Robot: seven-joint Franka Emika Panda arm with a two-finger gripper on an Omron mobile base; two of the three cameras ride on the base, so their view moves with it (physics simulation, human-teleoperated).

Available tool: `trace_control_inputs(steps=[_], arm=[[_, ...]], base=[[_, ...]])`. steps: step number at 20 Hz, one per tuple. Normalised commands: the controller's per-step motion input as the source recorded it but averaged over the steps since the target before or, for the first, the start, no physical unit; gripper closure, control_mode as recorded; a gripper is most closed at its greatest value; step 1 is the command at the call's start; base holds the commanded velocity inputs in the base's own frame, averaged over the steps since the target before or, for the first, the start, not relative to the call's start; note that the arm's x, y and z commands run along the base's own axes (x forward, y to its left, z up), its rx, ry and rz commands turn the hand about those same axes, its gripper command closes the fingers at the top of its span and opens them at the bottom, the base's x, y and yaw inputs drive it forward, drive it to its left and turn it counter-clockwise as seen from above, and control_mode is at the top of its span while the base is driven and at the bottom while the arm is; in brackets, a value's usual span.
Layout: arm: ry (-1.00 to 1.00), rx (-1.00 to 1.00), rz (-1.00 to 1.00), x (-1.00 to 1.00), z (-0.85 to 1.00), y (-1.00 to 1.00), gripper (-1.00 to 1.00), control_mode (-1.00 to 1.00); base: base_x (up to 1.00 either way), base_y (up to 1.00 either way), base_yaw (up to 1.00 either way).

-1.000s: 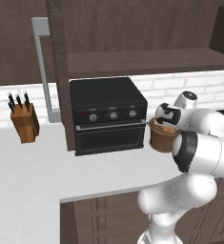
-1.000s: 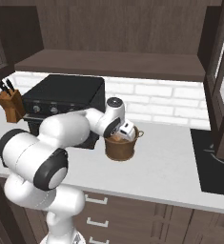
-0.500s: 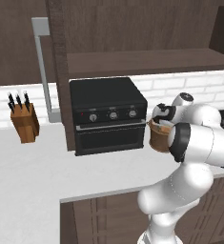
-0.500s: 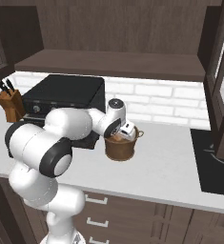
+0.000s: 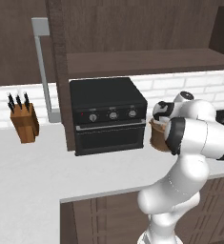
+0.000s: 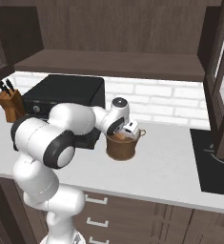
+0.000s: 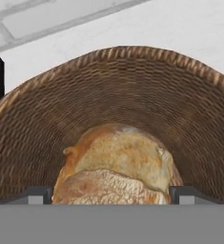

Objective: Open the cabinet, pick up the bread from the cabinet and place it in the basket. Then move the basket to the dining counter.

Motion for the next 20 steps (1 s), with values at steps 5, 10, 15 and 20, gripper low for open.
trace_control_inputs(steps=[5,10,15,20], arm=[[0.00,-0.01,0.00,0.01,-0.24,0.00,-1.00,-1.00],[0.00,-0.02,0.00,0.00,-0.02,0.00,-1.00,-1.00],[0.00,-0.01,0.00,0.00,0.00,0.00,-1.00,-1.00],[-0.04,0.00,0.00,0.02,-0.01,0.00,-1.00,-1.00]], base=[[0.00,0.00,0.00],[0.00,0.00,0.00],[0.00,0.00,0.00],[0.00,0.00,0.00]])
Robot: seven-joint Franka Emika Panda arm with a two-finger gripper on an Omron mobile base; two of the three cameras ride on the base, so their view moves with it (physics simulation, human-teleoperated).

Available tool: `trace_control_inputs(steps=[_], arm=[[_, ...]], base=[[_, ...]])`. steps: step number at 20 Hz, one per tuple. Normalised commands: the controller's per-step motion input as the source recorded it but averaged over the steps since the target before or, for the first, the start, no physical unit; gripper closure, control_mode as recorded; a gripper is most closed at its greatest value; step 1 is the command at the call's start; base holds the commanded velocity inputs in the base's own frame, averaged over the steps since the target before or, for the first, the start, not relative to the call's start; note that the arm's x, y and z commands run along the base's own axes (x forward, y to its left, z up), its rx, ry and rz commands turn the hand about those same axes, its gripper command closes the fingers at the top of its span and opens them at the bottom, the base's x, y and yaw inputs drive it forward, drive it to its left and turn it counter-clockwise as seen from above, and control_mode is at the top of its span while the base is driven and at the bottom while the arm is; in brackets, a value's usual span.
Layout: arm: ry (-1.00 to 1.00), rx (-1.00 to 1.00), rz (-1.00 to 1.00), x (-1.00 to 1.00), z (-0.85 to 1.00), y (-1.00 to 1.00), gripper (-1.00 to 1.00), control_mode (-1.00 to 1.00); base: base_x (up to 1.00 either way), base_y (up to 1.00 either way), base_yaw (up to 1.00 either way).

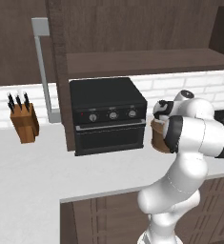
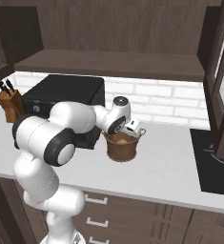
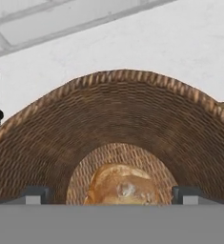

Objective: Open the cabinet, pick up the bread from the cabinet and place it in the basket. Then move the basket to the dining counter.

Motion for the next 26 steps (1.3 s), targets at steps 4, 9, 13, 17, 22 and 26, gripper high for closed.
trace_control_inputs(steps=[4,9,13,17,22,26], arm=[[-0.08,0.00,0.00,-0.11,0.07,0.00,-1.00,-1.00],[-0.06,0.00,0.00,-0.80,0.21,-0.05,-1.00,-1.00],[-0.01,-0.02,-0.04,-0.52,0.51,-0.09,-1.00,-1.00],[0.00,-0.01,-0.08,-0.31,0.64,-0.04,-1.00,-1.00],[0.00,-0.01,-0.10,-0.28,0.42,-0.13,-1.00,-1.00],[0.00,0.00,-0.19,-0.73,-0.27,-0.18,-1.00,-1.00]], base=[[0.00,0.00,0.00],[0.00,0.00,0.00],[0.00,0.00,0.00],[0.00,0.00,0.00],[0.00,0.00,0.00],[0.00,0.00,0.00]])
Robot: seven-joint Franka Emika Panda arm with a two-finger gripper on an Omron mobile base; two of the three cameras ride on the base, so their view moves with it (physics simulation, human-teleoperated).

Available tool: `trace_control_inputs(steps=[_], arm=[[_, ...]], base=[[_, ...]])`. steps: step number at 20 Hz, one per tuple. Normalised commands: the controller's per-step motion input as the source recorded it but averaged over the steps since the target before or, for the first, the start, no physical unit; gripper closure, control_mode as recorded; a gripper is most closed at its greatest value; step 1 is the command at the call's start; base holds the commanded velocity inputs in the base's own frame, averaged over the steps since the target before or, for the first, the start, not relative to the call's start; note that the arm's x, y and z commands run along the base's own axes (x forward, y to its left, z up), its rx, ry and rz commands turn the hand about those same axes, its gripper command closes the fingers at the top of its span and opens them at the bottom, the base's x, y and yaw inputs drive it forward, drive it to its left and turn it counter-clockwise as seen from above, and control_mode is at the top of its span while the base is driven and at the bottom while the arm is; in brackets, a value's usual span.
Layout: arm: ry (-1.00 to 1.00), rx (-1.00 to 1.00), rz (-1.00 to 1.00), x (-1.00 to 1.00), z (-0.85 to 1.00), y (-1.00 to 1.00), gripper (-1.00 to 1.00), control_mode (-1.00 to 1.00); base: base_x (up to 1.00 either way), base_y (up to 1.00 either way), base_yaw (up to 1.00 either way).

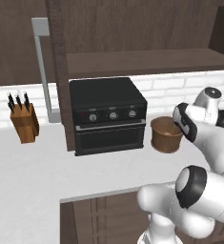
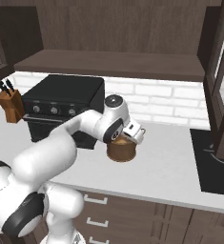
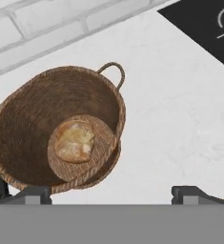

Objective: Open the cabinet, pick up the bread from the cabinet and place it in the basket. Then move the basket to the dining counter.

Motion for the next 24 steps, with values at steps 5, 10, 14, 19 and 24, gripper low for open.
trace_control_inputs(steps=[5,10,14,19,24], arm=[[-0.05,0.00,-0.25,-0.17,-0.48,0.16,-1.00,-1.00],[-0.02,0.03,-0.21,0.61,-0.03,0.35,-1.00,-1.00],[0.01,0.09,-0.14,0.33,0.00,0.02,-1.00,-1.00],[0.04,0.11,-0.10,0.03,-0.14,-0.03,-1.00,-1.00],[0.02,0.11,-0.08,0.10,-0.32,-0.06,-1.00,-1.00]], base=[[0.00,0.00,0.00],[0.00,0.00,0.00],[0.00,0.00,0.00],[0.00,0.00,0.00],[0.00,0.00,0.00]])
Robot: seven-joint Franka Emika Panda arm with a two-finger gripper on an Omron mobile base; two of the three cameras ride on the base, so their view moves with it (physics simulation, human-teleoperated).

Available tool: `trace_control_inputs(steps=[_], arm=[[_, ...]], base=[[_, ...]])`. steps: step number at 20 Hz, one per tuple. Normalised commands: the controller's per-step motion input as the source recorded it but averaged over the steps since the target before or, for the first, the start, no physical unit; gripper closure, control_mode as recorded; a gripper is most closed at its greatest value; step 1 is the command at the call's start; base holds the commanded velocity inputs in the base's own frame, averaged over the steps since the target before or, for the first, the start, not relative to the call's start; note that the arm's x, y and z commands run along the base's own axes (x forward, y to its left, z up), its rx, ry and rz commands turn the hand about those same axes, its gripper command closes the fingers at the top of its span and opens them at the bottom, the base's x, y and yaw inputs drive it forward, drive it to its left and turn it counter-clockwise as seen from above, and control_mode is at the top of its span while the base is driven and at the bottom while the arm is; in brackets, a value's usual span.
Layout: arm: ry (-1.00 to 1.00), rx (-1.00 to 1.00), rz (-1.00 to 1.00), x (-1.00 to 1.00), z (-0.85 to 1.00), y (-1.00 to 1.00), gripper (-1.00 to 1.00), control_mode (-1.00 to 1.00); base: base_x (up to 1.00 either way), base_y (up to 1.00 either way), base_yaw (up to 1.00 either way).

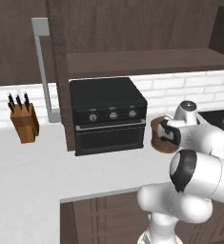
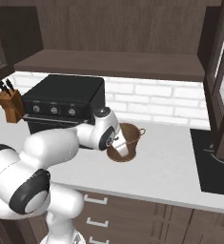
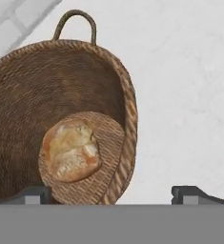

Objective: Open the cabinet, pick up the bread from the cabinet and place it in the basket. Then move the basket to the dining counter.

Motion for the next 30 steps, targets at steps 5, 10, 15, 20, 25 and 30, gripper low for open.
trace_control_inputs(steps=[5,10,15,20,25,30], arm=[[0.03,0.12,-0.05,0.33,-0.50,-0.01,-1.00,-1.00],[0.00,0.11,-0.01,0.33,-0.63,0.00,-1.00,-1.00],[0.02,0.05,0.00,0.01,-0.84,-0.01,1.00,-1.00],[0.00,0.01,-0.02,-0.08,-0.16,-0.03,1.00,-1.00],[-0.01,0.00,0.00,-0.19,0.19,-0.03,1.00,-1.00],[-0.15,0.03,0.00,-1.00,0.73,-0.24,1.00,-1.00]], base=[[0.00,0.00,0.00],[0.00,0.00,0.00],[0.00,0.00,0.00],[0.00,0.00,0.00],[0.00,0.00,0.00],[0.00,0.00,0.00]])
